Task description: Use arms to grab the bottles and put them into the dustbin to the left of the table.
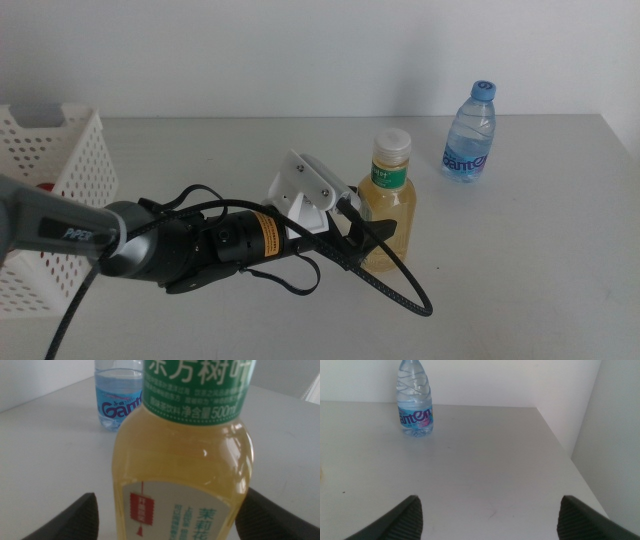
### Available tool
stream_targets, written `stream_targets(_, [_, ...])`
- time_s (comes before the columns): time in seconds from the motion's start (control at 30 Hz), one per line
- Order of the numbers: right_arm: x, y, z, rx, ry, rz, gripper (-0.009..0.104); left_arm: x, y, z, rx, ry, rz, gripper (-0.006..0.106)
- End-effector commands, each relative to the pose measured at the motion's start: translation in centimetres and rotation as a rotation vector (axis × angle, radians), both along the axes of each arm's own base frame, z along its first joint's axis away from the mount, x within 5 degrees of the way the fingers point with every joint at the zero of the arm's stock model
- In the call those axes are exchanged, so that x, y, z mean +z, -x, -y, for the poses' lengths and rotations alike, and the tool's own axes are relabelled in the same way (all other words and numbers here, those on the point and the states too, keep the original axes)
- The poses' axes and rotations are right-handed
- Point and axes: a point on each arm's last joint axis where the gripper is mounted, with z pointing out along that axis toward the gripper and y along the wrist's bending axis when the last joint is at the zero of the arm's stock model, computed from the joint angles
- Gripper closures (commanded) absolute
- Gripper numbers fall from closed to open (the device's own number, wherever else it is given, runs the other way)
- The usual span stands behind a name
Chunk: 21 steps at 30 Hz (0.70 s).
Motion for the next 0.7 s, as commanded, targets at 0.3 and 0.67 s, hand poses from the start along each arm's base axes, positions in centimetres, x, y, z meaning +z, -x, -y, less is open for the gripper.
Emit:
stream_targets(0.3, [1.1, 0.1, 0.1, -0.011, 0.028, 0.101, 0.025, 2.0, -2.6, 2.6, -0.052, 0.132, 0.060, 0.008])
stream_targets(0.67, [1.1, 0.1, 0.1, -0.011, 0.028, 0.101, 0.025, 1.1, -3.7, 4.5, -0.076, 0.149, 0.068, 0.008])
